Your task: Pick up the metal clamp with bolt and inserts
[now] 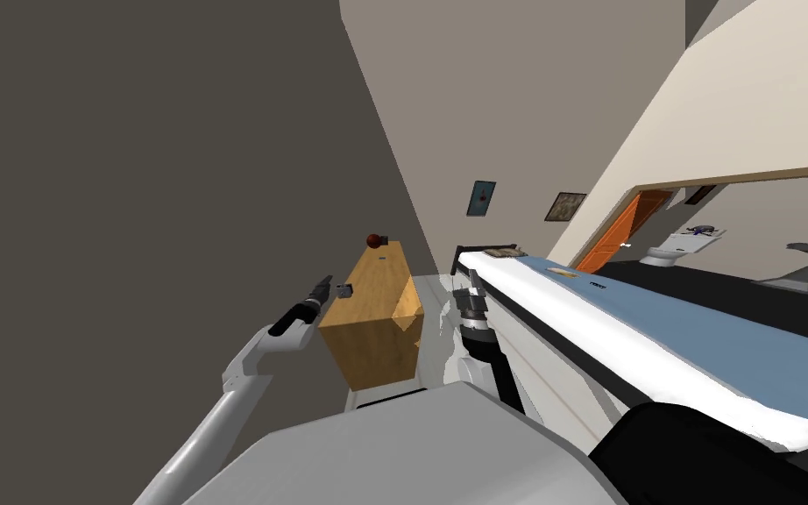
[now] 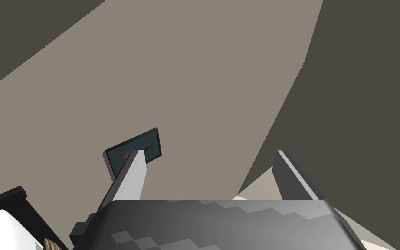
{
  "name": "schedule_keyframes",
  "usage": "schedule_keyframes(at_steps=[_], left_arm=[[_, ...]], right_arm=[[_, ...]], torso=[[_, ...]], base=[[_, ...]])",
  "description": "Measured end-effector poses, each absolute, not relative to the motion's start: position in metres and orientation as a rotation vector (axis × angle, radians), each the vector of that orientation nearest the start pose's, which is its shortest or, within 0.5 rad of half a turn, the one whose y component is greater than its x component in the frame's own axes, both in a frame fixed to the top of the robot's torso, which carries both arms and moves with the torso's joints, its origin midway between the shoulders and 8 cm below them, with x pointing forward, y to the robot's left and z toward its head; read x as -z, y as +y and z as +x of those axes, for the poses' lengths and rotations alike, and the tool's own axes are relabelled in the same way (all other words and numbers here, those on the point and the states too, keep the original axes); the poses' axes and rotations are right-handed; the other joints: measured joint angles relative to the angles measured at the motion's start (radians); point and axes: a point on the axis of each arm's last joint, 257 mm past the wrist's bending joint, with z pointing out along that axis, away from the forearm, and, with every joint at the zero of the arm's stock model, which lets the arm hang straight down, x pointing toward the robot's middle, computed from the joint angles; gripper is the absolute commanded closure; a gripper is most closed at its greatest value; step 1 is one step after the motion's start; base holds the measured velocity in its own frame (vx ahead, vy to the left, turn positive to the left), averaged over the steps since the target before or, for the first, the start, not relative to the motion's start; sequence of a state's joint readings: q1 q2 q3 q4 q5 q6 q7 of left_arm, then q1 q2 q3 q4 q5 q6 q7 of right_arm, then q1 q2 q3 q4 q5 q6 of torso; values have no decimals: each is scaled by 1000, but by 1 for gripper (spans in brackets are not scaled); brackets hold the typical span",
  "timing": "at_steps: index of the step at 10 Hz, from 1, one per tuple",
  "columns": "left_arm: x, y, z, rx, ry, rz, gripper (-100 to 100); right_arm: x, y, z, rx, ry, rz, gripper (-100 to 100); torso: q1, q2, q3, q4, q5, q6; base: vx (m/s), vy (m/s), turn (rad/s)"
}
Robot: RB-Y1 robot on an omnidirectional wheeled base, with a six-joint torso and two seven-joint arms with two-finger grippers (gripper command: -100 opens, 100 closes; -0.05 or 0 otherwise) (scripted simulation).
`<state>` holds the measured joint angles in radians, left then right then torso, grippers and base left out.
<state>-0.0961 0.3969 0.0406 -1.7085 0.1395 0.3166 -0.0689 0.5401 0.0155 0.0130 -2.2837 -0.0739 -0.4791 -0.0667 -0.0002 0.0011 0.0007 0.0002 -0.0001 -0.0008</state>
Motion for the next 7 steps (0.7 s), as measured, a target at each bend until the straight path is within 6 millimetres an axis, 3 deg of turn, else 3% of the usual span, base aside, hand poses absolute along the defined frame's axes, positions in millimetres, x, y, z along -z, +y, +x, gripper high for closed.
schedule_keyframes(at_steps=[7], left_arm=[[187, 369, 598, 766, 1514, -1150, -100]], right_arm=[[-9, -291, 342, -1395, 566, 785, 0]], torso=[[0, -1, 0, 0, 0, 0]], base=[[-15, -4, -76]])
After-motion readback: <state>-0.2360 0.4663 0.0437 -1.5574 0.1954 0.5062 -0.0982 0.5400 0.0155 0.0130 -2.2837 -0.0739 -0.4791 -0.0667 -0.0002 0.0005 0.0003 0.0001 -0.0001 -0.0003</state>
